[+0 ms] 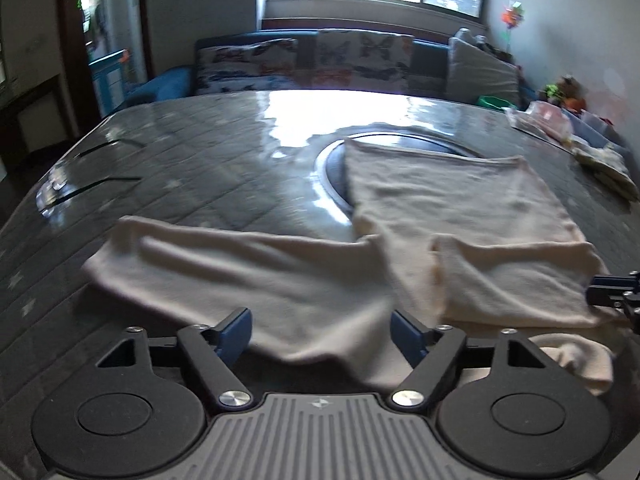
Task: Fold clothes
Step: 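Grasp the other sleeve of the shirt with the left gripper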
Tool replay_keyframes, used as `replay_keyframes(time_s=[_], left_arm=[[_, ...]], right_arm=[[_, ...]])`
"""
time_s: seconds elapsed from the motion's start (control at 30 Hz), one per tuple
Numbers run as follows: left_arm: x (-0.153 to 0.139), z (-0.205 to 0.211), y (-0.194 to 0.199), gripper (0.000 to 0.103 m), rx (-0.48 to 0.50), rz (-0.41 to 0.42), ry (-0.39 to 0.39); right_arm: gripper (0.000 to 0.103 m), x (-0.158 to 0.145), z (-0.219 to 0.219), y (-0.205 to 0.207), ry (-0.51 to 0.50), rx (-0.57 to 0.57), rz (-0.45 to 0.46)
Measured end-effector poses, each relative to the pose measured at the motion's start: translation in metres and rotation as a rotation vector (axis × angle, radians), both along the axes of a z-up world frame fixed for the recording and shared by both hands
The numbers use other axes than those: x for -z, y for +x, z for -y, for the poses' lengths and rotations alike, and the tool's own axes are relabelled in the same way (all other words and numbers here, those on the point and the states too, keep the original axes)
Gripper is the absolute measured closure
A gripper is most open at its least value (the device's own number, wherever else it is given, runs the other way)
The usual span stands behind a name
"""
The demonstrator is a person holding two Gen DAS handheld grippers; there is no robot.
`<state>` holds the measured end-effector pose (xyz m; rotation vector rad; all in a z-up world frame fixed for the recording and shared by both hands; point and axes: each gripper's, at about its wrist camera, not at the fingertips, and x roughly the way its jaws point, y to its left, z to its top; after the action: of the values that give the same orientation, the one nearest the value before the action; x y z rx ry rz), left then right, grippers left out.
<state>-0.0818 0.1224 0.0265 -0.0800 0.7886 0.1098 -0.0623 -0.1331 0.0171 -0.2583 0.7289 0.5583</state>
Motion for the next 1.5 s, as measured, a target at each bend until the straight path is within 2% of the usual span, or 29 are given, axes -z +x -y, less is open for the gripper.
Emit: replay_keyframes(time_s=[0.17,0.27,0.4,0.53,0.7,0.87,1.03,1.2,1.27,1.4,1.5], left_arm=[[0.001,-0.023,-0.003,0.007,-0.067,0.0,-0.034],[0.0,-0.036,-0.006,0.003,-0.108,0.011,-0.03],[0.0,-0.06,-0.009,0.003,-0.178,0.016,-0.033],[-0.001,-0.088,-0.01,0.006,-0.257,0.022,-0.057],[-0.001,-0.123,-0.006,0.02,-0.359,0.035,-0.085],[0.006,-0.153,0.004,0.046,-0.454,0.024,-0.15],[0.008,-0.16,0.011,0.049,-0.497,0.04,-0.14],[0.011,-0.161,0.016,0.066,-0.512,0.061,-0.116],[0.012,-0.163,0.017,0.083,-0.506,0.067,-0.132],[0.009,-0.161,0.014,0.09,-0.476,0.09,-0.181],[0.002,-0.154,0.009,0.094,-0.424,0.123,-0.248]], right_arm=[[0.083,-0.013,-0.034,0.005,0.022,-0.088,0.014],[0.078,-0.014,-0.064,0.01,0.018,-0.15,0.026],[0.072,-0.011,-0.093,0.015,0.033,-0.2,0.021],[0.072,0.003,-0.115,0.017,0.007,-0.239,-0.012],[0.071,0.002,-0.113,0.013,0.016,-0.23,-0.014],[0.07,-0.003,-0.111,0.009,0.028,-0.232,-0.007],[0.069,-0.004,-0.108,0.006,0.036,-0.23,-0.008],[0.069,-0.005,-0.104,0.003,0.042,-0.218,0.001],[0.069,-0.007,-0.101,0.001,0.045,-0.214,0.006],[0.065,-0.009,-0.096,0.0,0.054,-0.199,0.014],[0.065,-0.01,-0.093,0.0,0.064,-0.187,0.015]])
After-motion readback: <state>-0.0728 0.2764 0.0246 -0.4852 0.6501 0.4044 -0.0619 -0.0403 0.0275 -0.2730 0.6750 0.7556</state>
